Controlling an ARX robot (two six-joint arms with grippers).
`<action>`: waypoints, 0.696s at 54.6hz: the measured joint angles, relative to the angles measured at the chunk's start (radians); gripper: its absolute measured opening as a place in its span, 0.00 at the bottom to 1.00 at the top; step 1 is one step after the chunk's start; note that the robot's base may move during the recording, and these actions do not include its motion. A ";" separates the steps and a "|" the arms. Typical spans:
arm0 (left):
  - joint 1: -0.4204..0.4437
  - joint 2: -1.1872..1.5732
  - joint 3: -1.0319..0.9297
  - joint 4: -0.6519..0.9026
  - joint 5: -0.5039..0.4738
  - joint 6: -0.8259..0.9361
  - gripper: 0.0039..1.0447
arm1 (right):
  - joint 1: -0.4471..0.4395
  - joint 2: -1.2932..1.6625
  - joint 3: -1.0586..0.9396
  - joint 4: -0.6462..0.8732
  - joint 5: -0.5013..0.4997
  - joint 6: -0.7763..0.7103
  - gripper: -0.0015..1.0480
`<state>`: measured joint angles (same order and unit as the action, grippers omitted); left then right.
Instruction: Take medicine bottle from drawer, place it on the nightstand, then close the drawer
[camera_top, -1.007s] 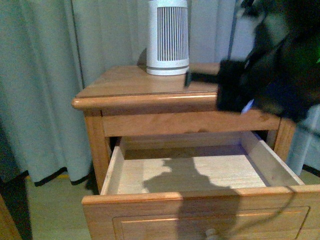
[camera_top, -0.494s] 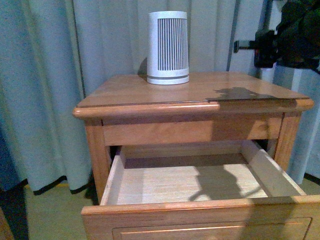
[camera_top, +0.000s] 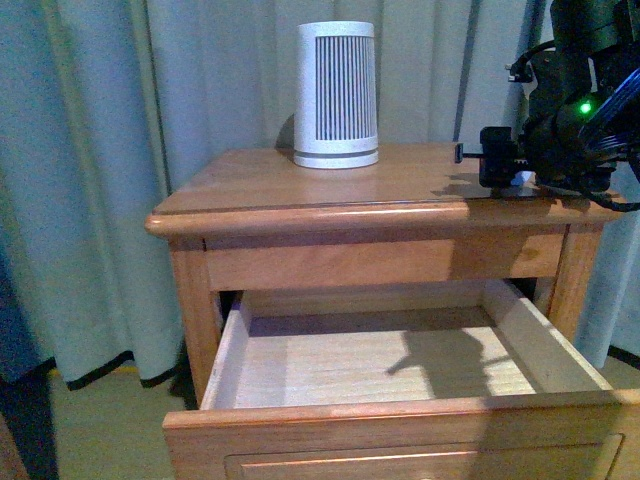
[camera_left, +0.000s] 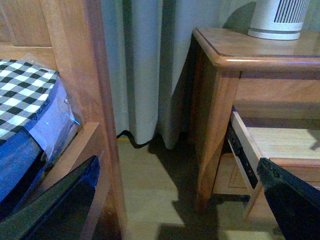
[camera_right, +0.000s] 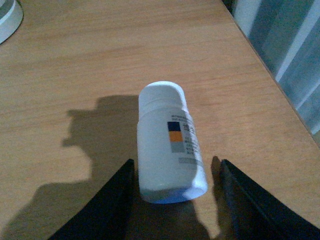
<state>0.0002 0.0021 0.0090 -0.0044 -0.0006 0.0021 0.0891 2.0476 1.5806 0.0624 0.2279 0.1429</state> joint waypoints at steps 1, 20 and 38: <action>0.000 0.000 0.000 0.000 0.000 0.000 0.94 | -0.001 0.000 0.000 0.005 0.000 -0.001 0.58; 0.000 0.000 0.000 0.000 0.000 0.000 0.94 | 0.014 -0.400 -0.308 0.195 0.051 -0.035 0.93; 0.000 0.000 0.000 0.000 0.000 0.000 0.94 | 0.071 -1.095 -0.933 -0.010 0.069 0.061 0.93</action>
<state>0.0002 0.0021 0.0090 -0.0044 -0.0010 0.0021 0.1600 0.9524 0.6479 0.0528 0.2970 0.2039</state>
